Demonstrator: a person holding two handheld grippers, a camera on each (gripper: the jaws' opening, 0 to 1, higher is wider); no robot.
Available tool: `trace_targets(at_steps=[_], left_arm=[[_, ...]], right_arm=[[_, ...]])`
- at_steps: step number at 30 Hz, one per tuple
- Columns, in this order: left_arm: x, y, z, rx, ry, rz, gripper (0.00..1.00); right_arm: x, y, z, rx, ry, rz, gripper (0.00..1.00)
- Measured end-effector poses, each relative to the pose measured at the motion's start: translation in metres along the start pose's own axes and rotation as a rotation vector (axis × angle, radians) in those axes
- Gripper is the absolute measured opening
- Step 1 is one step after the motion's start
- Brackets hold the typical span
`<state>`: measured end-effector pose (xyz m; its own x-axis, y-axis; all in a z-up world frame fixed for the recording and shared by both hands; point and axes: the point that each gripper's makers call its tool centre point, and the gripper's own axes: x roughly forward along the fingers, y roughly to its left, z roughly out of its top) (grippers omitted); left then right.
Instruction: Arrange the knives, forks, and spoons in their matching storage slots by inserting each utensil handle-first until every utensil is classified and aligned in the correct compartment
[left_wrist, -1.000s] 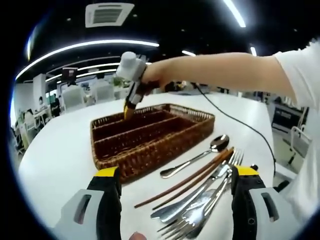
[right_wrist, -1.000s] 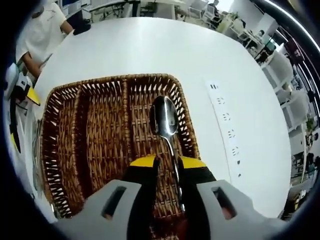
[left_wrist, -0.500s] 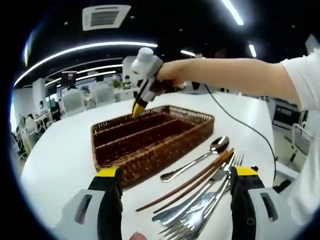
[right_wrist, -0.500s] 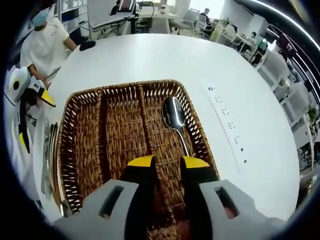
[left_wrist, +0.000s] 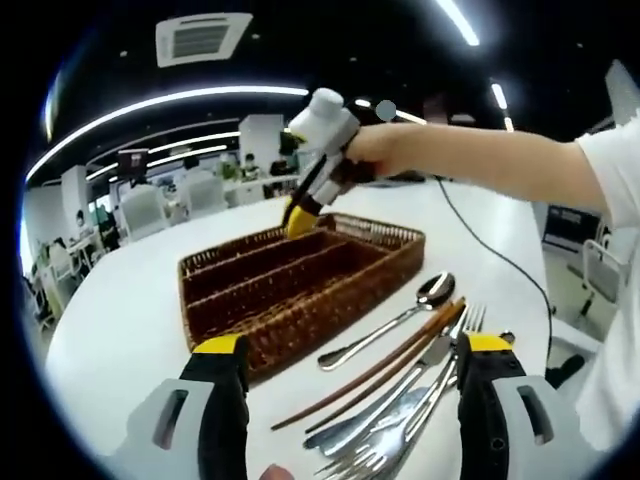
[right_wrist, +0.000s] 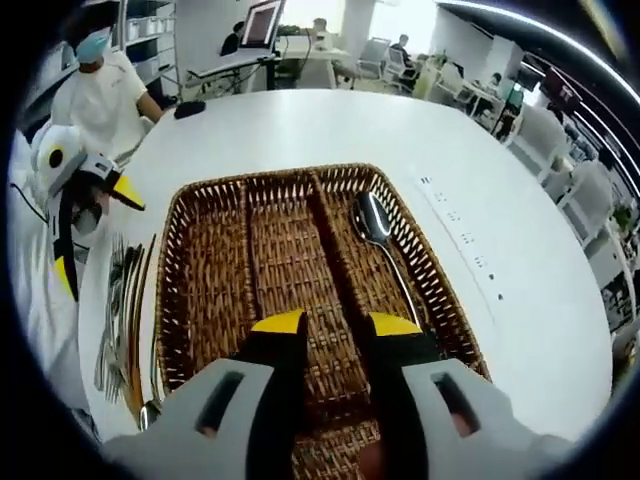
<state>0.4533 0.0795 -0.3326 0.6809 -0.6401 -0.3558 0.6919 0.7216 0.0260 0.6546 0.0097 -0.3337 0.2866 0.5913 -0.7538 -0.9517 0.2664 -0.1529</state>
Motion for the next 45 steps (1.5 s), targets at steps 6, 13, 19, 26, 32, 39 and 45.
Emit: trace_targets(at_steps=[6, 13, 19, 26, 32, 39, 45], left_arm=[[-0.002, -0.003, -0.002, 0.019, 0.004, -0.001, 0.83], [-0.003, -0.007, -0.005, 0.038, 0.015, 0.003, 0.83], [-0.002, -0.016, -0.003, 0.077, 0.029, -0.015, 0.79], [0.004, -0.028, -0.002, 0.118, 0.051, -0.034, 0.77], [0.007, -0.028, -0.001, 0.148, 0.065, -0.036, 0.76], [0.011, -0.031, 0.0, 0.176, 0.079, -0.045, 0.74], [0.018, -0.031, 0.001, 0.204, 0.101, -0.051, 0.74]], right_arm=[[-0.013, 0.012, 0.0, 0.016, -0.068, -0.003, 0.25], [-0.033, 0.036, -0.006, 0.047, -0.149, 0.0, 0.28], [-0.044, 0.048, -0.015, 0.055, -0.18, -0.006, 0.28], [-0.062, 0.074, -0.031, 0.076, -0.231, -0.016, 0.3], [-0.074, 0.084, -0.044, 0.1, -0.259, -0.023, 0.31], [-0.084, 0.083, -0.054, 0.122, -0.304, -0.034, 0.33], [-0.094, 0.094, -0.059, 0.137, -0.364, -0.05, 0.38]])
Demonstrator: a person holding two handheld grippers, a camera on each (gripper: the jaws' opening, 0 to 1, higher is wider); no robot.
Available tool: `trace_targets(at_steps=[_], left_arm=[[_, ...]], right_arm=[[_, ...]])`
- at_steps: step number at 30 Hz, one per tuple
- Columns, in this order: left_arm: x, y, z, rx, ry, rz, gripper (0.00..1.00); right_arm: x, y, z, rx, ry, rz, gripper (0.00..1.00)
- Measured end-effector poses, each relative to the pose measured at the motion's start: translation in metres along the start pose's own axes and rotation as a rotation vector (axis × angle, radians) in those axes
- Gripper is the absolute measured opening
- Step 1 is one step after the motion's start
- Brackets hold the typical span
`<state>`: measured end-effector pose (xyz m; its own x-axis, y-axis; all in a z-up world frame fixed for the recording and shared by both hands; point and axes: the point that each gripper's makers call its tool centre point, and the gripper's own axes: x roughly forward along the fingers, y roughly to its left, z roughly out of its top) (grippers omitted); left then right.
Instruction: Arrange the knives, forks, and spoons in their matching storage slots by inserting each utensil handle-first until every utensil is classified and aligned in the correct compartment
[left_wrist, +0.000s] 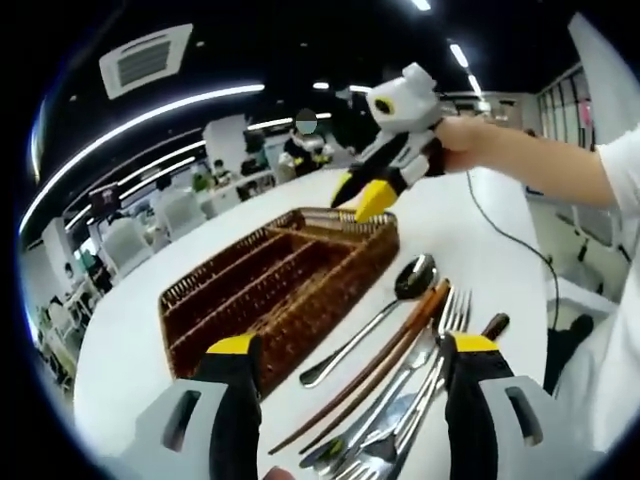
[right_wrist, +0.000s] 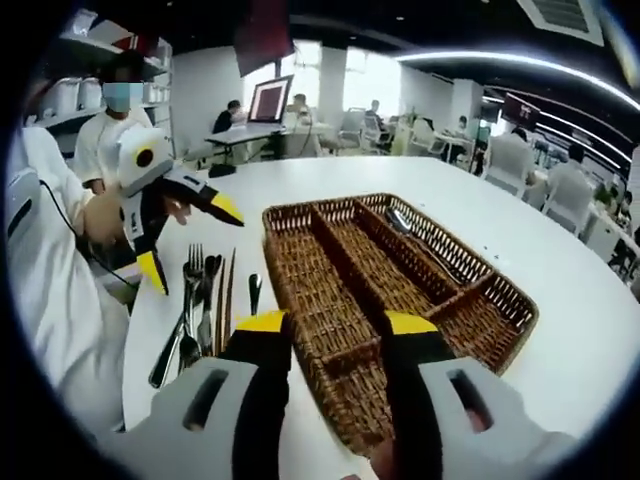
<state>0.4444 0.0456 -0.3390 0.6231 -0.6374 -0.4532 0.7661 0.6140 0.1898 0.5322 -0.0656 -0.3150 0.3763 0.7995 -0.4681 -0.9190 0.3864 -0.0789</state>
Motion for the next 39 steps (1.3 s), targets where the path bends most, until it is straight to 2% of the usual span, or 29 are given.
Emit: trace_targets(at_steps=[5, 9, 11, 19, 23, 29, 35, 39], left_arm=[[0.006, 0.0, 0.0, 0.026, 0.019, -0.014, 0.73], [0.009, 0.0, -0.001, 0.046, 0.03, -0.03, 0.7], [0.01, 0.0, 0.001, 0.057, 0.032, -0.032, 0.69], [0.016, -0.002, 0.006, 0.103, 0.042, -0.066, 0.58], [0.023, -0.007, 0.009, 0.138, 0.046, -0.106, 0.44], [0.033, -0.013, 0.014, 0.174, 0.059, -0.141, 0.38], [0.042, -0.016, 0.014, 0.198, 0.081, -0.176, 0.34], [0.047, -0.022, 0.014, 0.222, 0.095, -0.211, 0.31]], right_arm=[[-0.007, 0.012, -0.009, 0.007, -0.005, -0.008, 0.41], [-0.014, 0.009, -0.013, 0.022, -0.02, -0.016, 0.43], [-0.017, 0.015, -0.015, 0.027, -0.03, -0.023, 0.44], [-0.028, 0.021, -0.019, 0.036, -0.063, -0.039, 0.47], [-0.033, 0.023, -0.023, 0.05, -0.081, -0.047, 0.48], [-0.042, 0.038, -0.032, 0.066, -0.098, -0.057, 0.5], [-0.046, 0.042, -0.037, 0.053, -0.102, -0.068, 0.51], [-0.047, 0.055, -0.04, 0.055, -0.112, -0.076, 0.52]])
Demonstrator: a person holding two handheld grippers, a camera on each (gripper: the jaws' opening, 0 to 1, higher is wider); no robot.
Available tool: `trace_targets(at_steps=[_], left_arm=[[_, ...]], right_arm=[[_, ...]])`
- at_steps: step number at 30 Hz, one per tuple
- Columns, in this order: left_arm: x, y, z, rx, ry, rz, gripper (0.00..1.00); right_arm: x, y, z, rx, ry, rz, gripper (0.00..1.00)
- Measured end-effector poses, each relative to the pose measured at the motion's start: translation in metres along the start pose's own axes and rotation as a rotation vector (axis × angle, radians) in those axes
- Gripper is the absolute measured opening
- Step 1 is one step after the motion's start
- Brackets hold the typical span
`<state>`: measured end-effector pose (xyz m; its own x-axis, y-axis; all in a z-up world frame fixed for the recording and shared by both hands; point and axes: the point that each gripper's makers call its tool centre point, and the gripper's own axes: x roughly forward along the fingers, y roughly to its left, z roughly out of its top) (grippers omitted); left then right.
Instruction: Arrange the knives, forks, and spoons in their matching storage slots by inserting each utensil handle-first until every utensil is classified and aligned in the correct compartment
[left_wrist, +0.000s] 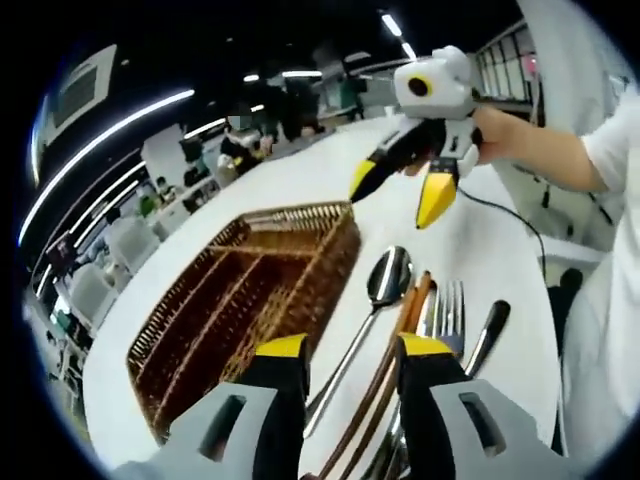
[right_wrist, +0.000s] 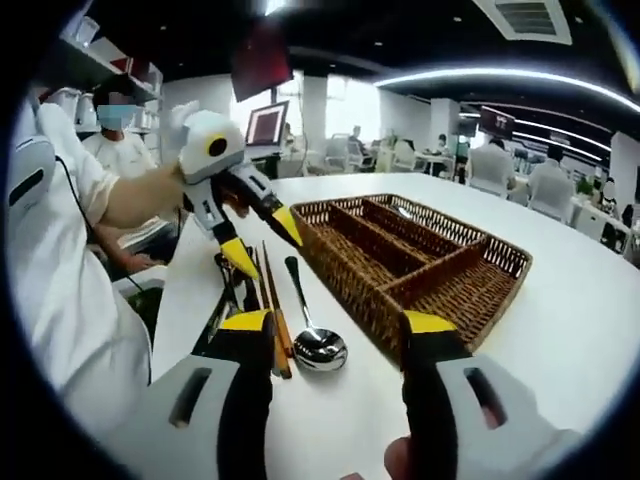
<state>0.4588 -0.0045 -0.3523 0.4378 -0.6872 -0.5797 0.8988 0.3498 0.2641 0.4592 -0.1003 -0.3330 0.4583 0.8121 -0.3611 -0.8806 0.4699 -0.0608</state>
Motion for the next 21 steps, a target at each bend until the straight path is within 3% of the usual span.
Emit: trace_targets(at_steps=[9, 21], left_arm=[[0.014, -0.01, -0.002, 0.071, 0.048, -0.085, 0.23], [0.032, -0.015, -0.002, 0.082, 0.072, -0.185, 0.16]], right_arm=[[0.002, 0.008, -0.003, -0.004, -0.004, -0.006, 0.54], [0.001, 0.027, 0.0, -0.004, -0.043, -0.004, 0.54]])
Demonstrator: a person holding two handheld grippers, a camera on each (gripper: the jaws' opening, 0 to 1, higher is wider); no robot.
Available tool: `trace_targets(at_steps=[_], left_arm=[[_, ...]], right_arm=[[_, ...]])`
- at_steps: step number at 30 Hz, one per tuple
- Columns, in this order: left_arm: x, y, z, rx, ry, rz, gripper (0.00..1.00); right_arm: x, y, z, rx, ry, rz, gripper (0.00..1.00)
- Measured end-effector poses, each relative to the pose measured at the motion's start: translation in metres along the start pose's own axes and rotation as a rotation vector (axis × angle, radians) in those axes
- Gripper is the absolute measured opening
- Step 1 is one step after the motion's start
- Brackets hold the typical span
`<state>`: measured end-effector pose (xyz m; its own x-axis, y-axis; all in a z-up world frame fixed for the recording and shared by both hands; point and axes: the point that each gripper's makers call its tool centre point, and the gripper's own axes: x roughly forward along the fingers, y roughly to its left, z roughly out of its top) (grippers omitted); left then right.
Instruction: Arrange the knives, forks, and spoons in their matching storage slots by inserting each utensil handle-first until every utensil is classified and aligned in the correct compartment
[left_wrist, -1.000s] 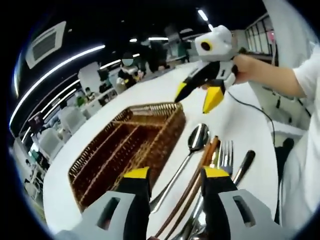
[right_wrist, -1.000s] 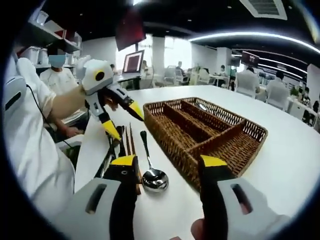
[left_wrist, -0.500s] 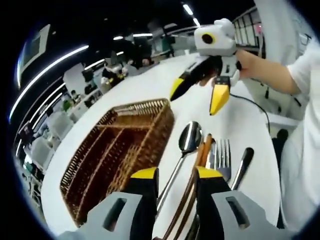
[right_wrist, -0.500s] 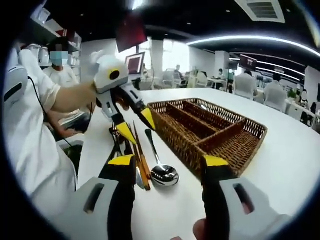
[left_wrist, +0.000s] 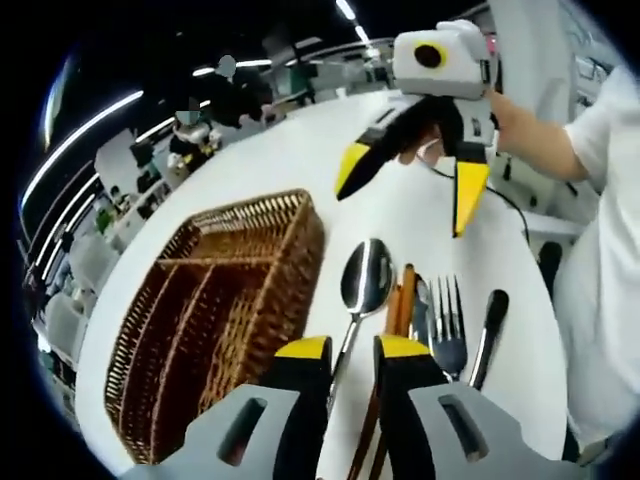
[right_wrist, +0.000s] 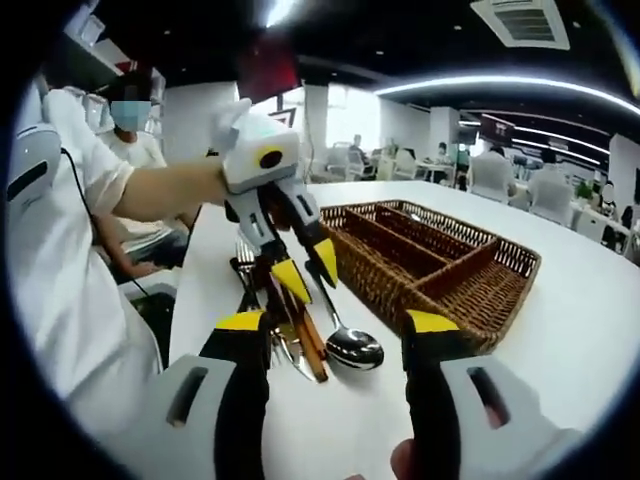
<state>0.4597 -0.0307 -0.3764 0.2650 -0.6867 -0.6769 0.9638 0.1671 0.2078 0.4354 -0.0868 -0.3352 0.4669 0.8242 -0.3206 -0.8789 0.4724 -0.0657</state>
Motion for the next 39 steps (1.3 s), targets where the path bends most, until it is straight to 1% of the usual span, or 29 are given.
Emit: trace_targets(at_steps=[4, 7, 9, 12, 17, 23, 27, 33, 38, 39], left_arm=[[0.008, -0.001, -0.002, 0.014, 0.022, -0.032, 0.12], [0.01, -0.001, -0.004, 0.026, 0.04, -0.047, 0.12], [0.011, -0.002, -0.003, 0.032, 0.042, -0.054, 0.12], [0.012, -0.003, -0.002, 0.04, 0.044, -0.069, 0.11], [0.017, -0.002, -0.003, 0.047, 0.068, -0.092, 0.06], [0.022, 0.001, -0.008, 0.062, 0.107, -0.109, 0.06], [0.025, -0.002, -0.007, 0.07, 0.121, -0.135, 0.06], [0.027, -0.001, -0.008, 0.075, 0.138, -0.148, 0.06], [0.027, 0.001, -0.013, 0.079, 0.168, -0.158, 0.06], [0.027, 0.001, -0.013, 0.08, 0.167, -0.16, 0.06]], right_arm=[[-0.002, 0.005, 0.002, -0.002, -0.009, 0.001, 0.54], [-0.003, 0.007, 0.003, -0.004, -0.015, 0.002, 0.54], [-0.003, 0.007, 0.004, -0.005, -0.015, 0.004, 0.54], [-0.002, 0.009, 0.002, -0.003, -0.013, 0.01, 0.54], [-0.002, 0.01, 0.0, 0.016, -0.017, 0.013, 0.54], [-0.005, 0.011, -0.002, 0.023, -0.016, 0.015, 0.54], [-0.005, 0.012, -0.003, 0.026, -0.017, 0.016, 0.54], [-0.005, 0.01, -0.006, 0.04, -0.019, 0.014, 0.54], [-0.006, 0.011, -0.008, 0.046, -0.021, 0.014, 0.54], [-0.006, 0.011, -0.008, 0.046, -0.022, 0.014, 0.54]])
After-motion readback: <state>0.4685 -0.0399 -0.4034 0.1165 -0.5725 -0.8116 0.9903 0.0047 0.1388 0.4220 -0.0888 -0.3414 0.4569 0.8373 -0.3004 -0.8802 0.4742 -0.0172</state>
